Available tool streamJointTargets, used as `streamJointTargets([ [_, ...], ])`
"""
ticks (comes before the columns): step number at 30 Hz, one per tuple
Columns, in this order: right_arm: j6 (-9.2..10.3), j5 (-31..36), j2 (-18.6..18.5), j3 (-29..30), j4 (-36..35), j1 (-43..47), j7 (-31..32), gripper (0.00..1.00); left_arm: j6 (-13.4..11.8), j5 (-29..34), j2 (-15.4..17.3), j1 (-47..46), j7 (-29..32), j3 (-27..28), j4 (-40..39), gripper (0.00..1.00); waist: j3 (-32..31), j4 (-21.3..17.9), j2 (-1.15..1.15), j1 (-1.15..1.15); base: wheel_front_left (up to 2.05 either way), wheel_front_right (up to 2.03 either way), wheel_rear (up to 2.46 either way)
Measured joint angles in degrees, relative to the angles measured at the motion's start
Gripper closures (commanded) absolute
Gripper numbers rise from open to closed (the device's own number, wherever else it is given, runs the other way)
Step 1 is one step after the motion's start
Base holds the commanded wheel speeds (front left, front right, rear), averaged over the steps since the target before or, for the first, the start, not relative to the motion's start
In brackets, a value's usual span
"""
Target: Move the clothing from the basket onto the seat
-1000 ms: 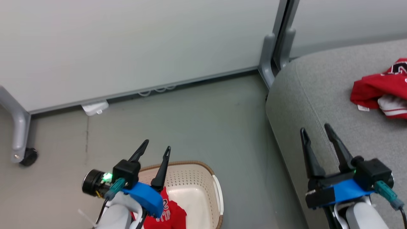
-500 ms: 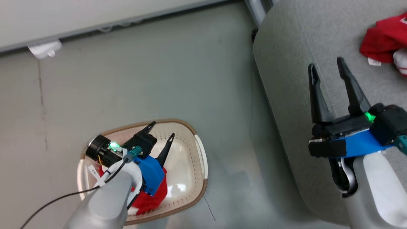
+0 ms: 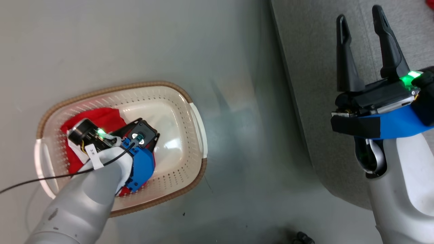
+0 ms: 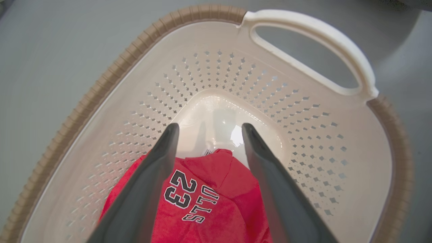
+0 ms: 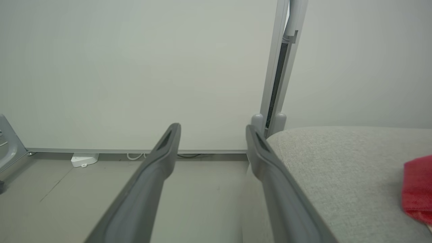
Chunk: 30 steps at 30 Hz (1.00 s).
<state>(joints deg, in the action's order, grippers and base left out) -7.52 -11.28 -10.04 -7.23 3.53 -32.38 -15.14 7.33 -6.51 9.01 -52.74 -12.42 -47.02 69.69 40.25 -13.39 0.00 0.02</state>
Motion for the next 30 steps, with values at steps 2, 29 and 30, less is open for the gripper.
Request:
streamJointTargets([
  [2,0.01,0.0,0.2,-0.1,-0.4,-0.9,0.0,0.0,0.0,0.2,0.8,-1.3,0.6,-1.9,0.8,0.0,2.1,-0.4,0.0,0.0,0.0,0.0,0.0],
  [29,0.0,-0.2,1.3,0.4,-4.8,-5.9,0.0,0.0,0.0,-0.4,5.6,-10.2,12.6,-10.4,3.9,0.0,19.6,-2.4,0.0,-0.01,0.0,0.0,0.0],
  [30,0.0,-0.2,1.3,0.5,-4.8,-5.9,0.0,0.0,-0.1,-0.4,5.5,-10.4,12.8,-10.4,3.9,0.0,19.7,-2.3,0.0,-0.01,0.0,0.0,0.0],
])
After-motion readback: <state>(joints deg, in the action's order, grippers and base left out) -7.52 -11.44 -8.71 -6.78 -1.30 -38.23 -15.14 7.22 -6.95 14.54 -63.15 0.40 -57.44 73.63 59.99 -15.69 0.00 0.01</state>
